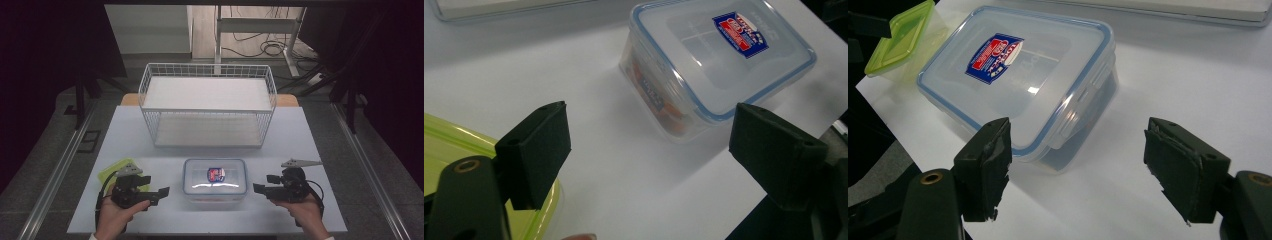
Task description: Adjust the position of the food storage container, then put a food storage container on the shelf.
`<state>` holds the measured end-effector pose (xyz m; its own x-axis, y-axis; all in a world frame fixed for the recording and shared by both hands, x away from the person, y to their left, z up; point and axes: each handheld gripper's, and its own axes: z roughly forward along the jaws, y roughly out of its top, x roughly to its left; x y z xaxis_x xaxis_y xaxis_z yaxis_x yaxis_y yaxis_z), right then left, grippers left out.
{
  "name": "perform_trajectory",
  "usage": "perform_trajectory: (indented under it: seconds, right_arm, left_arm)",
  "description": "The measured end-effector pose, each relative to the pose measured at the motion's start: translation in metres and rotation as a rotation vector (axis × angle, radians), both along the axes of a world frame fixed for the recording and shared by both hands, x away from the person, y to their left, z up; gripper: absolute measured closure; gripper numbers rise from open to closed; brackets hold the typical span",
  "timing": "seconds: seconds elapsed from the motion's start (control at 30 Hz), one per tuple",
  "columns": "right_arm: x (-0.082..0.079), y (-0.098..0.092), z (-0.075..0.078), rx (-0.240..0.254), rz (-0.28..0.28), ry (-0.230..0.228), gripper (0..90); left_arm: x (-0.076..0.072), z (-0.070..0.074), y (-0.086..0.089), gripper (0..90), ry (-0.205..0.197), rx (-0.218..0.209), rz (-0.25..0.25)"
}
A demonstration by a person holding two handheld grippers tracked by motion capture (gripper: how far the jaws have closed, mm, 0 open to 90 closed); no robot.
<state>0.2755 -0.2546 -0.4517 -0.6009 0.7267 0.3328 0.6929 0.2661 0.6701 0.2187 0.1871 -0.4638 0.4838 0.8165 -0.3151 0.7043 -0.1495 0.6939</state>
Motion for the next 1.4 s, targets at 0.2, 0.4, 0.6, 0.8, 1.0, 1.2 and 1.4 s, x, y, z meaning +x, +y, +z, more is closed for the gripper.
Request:
perform_trajectory:
  seconds: [0.2,0.4,0.6,0.8,1.0,1.2,1.4]
  right_arm:
    - [0.0,0.0,0.002,-0.008,0.003,0.011,26.7]
    - [-0.002,0.001,0.005,-0.014,0.015,0.018,25.3]
    - [-0.005,0.0,0.01,-0.001,0.02,0.008,25.2]
    - [-0.001,0.001,0.009,0.006,0.025,0.008,25.2]
    - [0.001,0.002,0.01,0.006,0.028,0.004,25.3]
    - [0.003,0.004,0.008,0.0,0.034,0.011,25.3]
    - [0.004,0.003,0.007,-0.005,0.029,0.014,25.3]
  left_arm:
    - [0.002,0.006,-0.006,13.6,0.026,-0.046,-0.015]
    - [0.008,0.012,-0.019,13.6,0.053,-0.06,-0.029]
    - [0.015,0.016,-0.03,13.5,0.096,-0.118,-0.049]
    - [0.027,0.013,-0.037,13.1,0.143,-0.191,-0.042]
    - [0.037,0.008,-0.05,12.2,0.192,-0.253,-0.044]
    - [0.052,-0.007,-0.05,11.4,0.262,-0.296,-0.019]
    - [0.064,-0.021,-0.043,12.1,0.321,-0.354,-0.012]
